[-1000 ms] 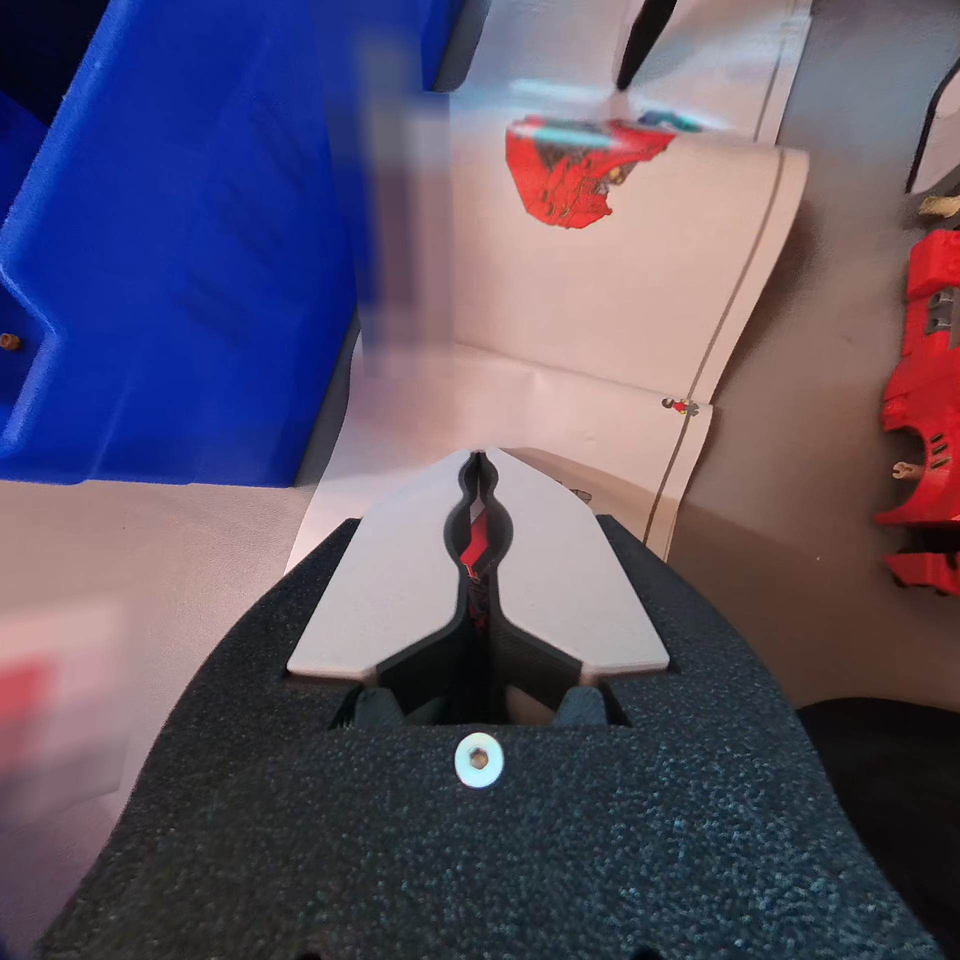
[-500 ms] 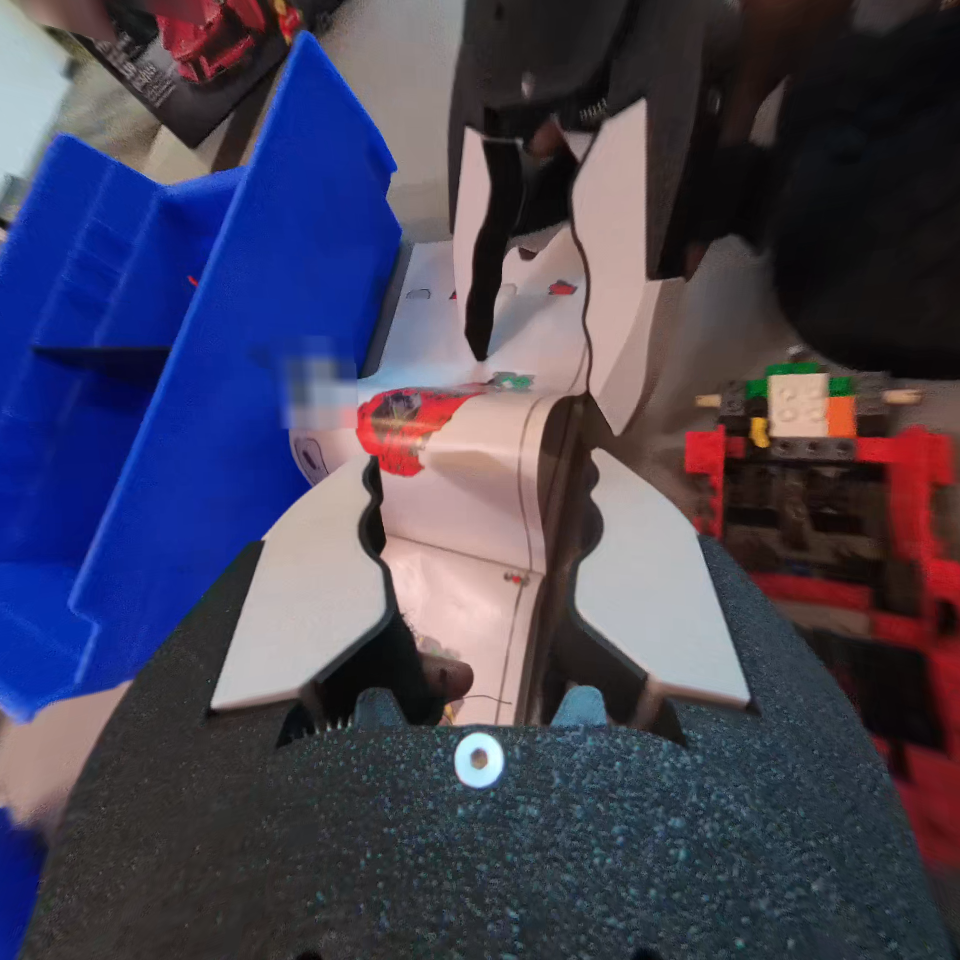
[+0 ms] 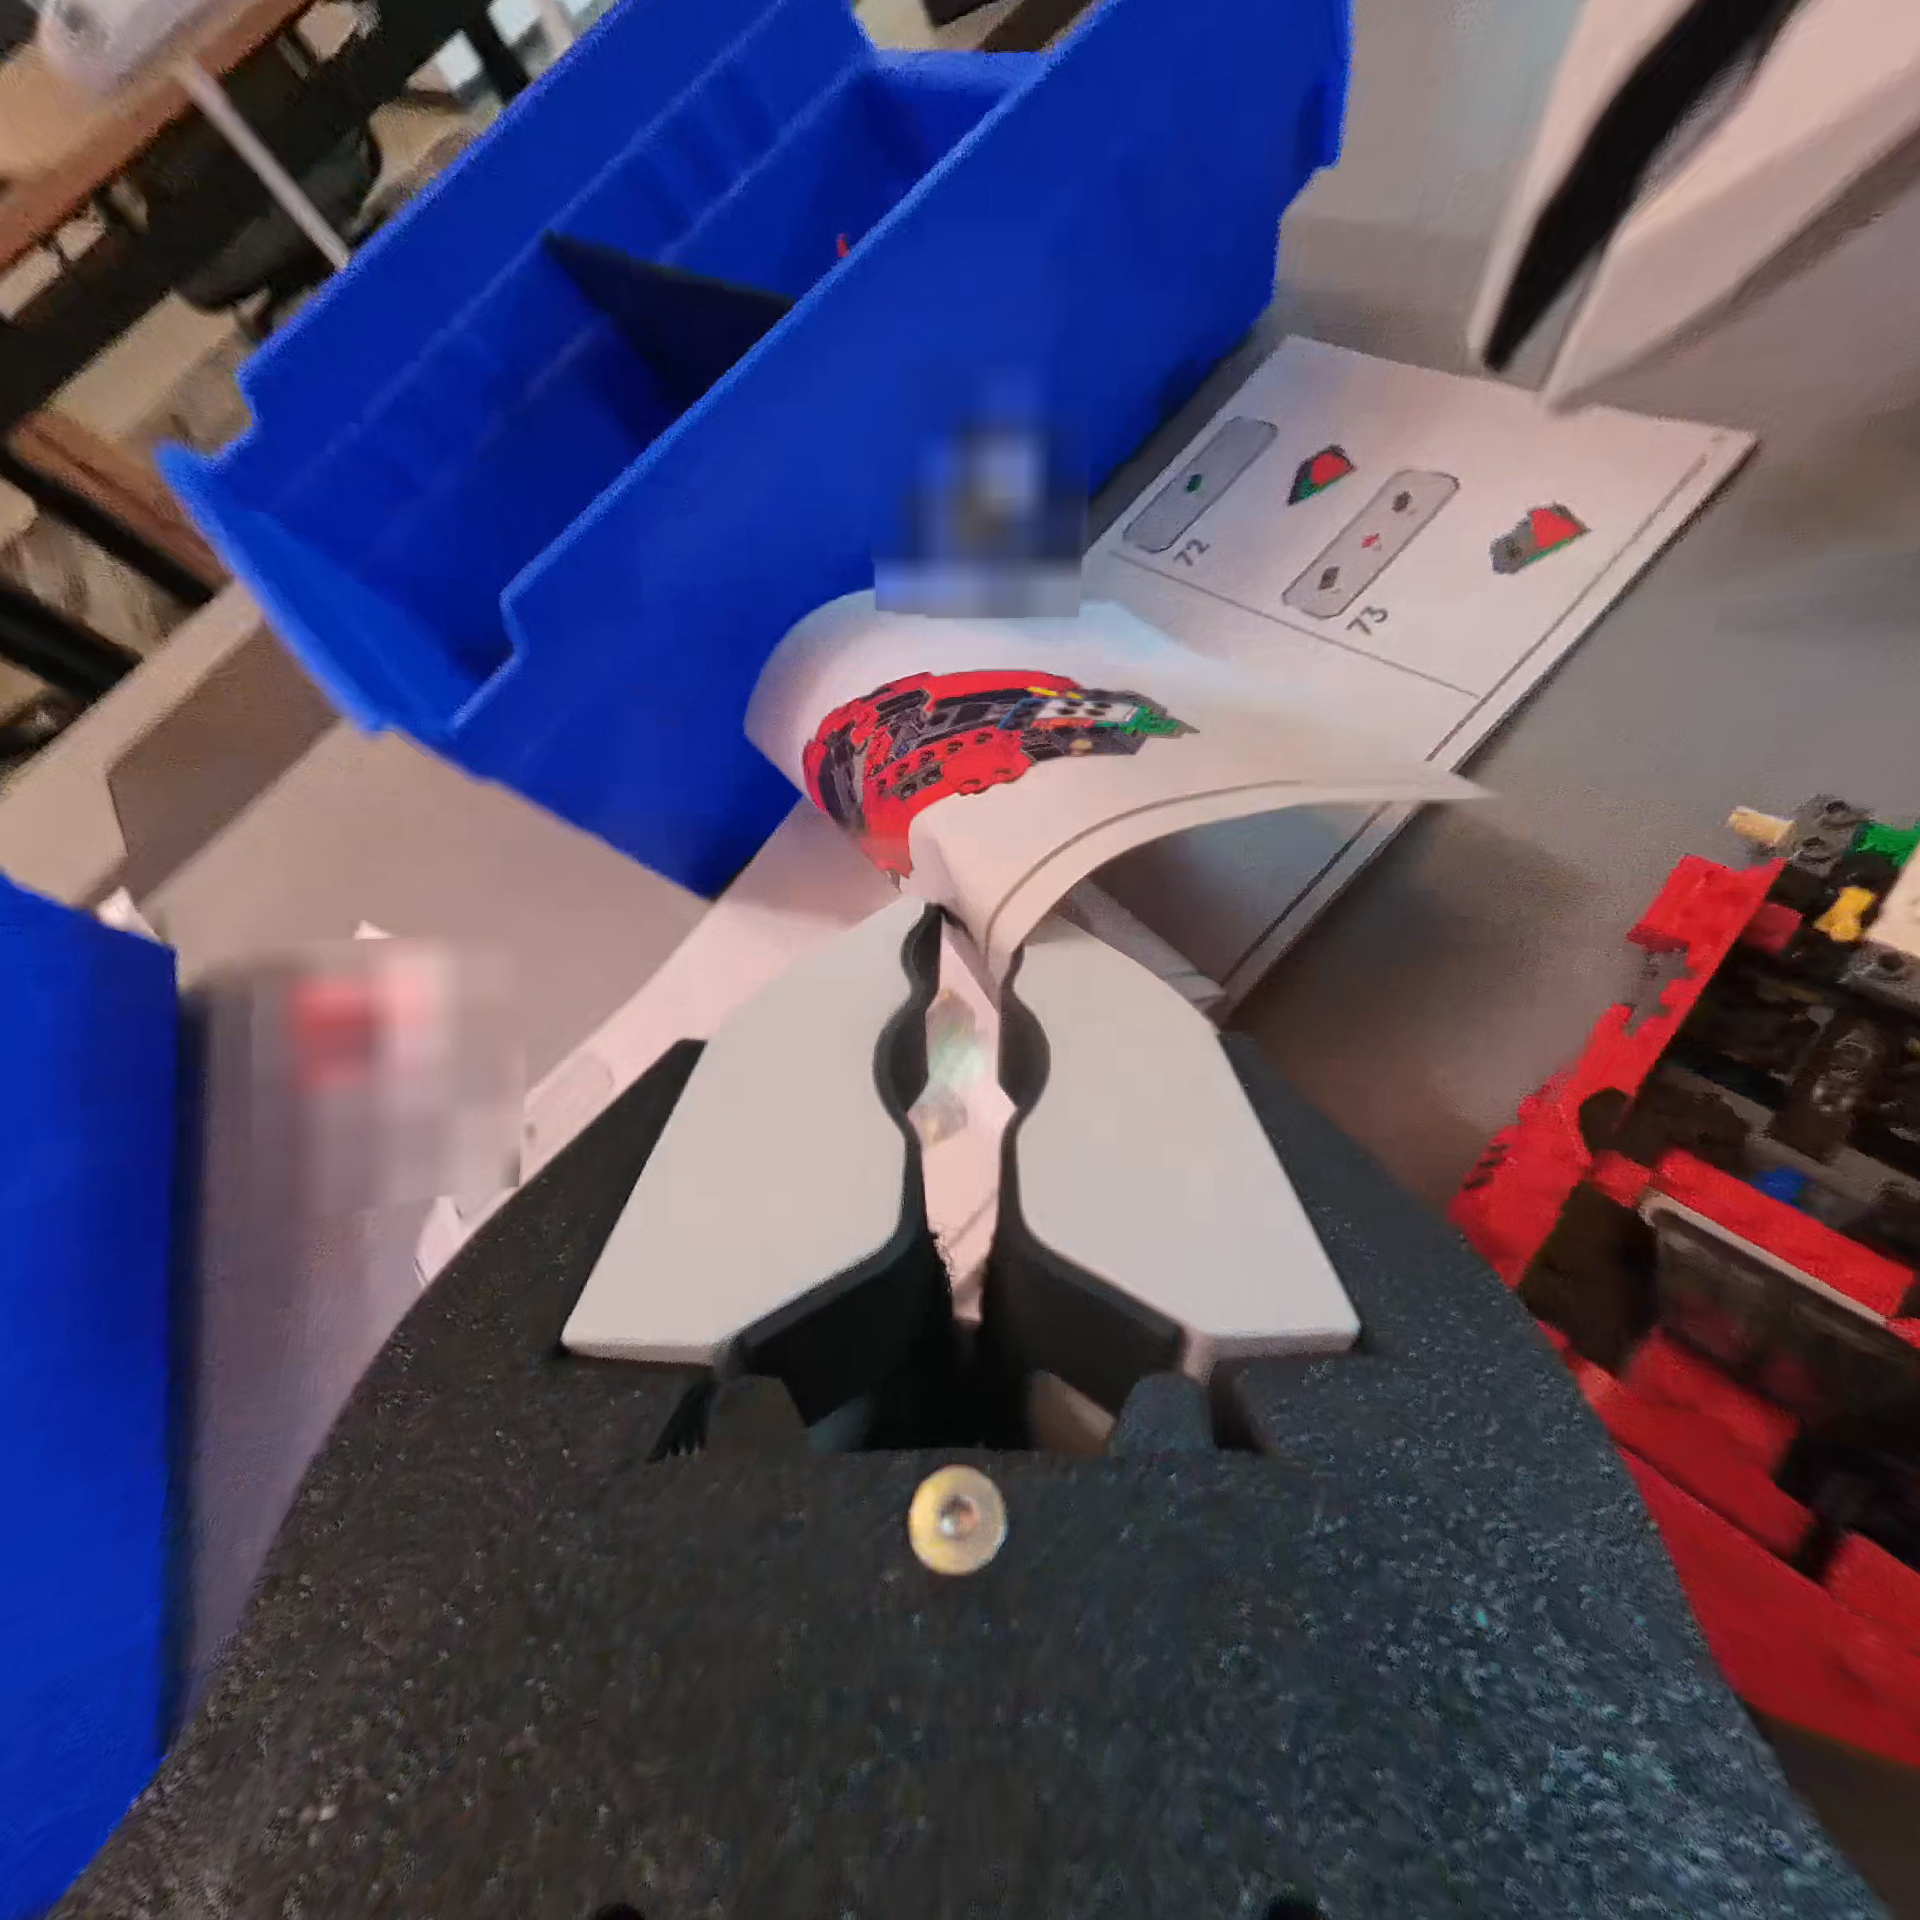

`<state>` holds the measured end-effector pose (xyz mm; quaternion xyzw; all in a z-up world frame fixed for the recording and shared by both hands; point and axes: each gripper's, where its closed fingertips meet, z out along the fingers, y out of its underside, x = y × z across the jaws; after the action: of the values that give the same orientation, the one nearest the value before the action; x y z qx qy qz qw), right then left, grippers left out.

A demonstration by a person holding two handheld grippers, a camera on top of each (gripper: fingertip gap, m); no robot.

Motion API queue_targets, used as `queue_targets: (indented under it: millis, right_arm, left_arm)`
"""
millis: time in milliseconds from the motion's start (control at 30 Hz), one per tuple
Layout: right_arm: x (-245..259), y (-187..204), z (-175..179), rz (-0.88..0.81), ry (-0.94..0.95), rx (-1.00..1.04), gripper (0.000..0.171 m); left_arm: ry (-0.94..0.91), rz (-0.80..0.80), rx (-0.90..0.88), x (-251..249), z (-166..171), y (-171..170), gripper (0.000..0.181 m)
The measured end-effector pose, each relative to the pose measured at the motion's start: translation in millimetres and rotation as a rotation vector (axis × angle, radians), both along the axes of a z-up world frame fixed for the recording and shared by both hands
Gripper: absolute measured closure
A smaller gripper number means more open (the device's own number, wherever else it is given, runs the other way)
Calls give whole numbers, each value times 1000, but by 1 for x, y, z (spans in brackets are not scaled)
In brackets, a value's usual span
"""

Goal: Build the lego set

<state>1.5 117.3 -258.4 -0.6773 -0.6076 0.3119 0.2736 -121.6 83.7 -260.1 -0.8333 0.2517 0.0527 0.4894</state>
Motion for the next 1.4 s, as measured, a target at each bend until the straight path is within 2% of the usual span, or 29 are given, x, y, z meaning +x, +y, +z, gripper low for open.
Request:
queue_targets:
  millis: [200,367,400,500,600,867,967,1000,1067,1133,1167,1200,1267,1333,1400]
  right_arm:
    - [-48,-22,-43,201,-134,-37,165]
    - [-106,-24,-36,206,1,-37,166]
    - [-116,-26,-32,199,50,-47,82]
    - [-134,-39,-31,245,138,-63,170]
    - [-136,-43,-46,270,68,-46,170]
    - [-126,-50,-51,355,23,-173,171]
    - [-120,-55,-51,402,12,-202,171]
    - [-118,-56,-51,417,11,-202,171]
    - [-114,-59,-51,450,8,-199,171]
    - [-111,-60,-51,465,8,-203,171]
    - [-110,-59,-51,464,7,-210,171]
    - [-109,-59,-51,462,6,-217,171]
    - [-106,-56,-51,460,6,-219,171]
    - [-103,-53,-50,443,6,-238,171]
    - [-102,-47,-47,360,6,-318,171]
  left_arm:
    - [-135,120,-7,-21,-6,-18,174]
    - [-191,168,-4,-29,-2,-24,177]
    - [-195,180,-3,-32,-2,-25,177]
    - [-230,211,-10,-37,-1,-30,178]
    - [-225,264,-37,-50,-4,-36,178]
    - [74,469,-88,-121,-5,-71,166]
    - [298,494,11,-128,28,-77,165]
    - [345,418,69,-113,42,-71,169]
    - [364,99,137,-52,50,-52,173]
    - [315,-251,62,10,26,-42,175]
    - [306,-377,26,29,12,-38,178]
    - [319,-461,0,37,-2,-32,179]
    - [341,-518,-106,31,-27,-21,181]
    - [265,-593,-248,28,-46,-27,181]
    - [175,-607,-273,30,-49,-30,181]
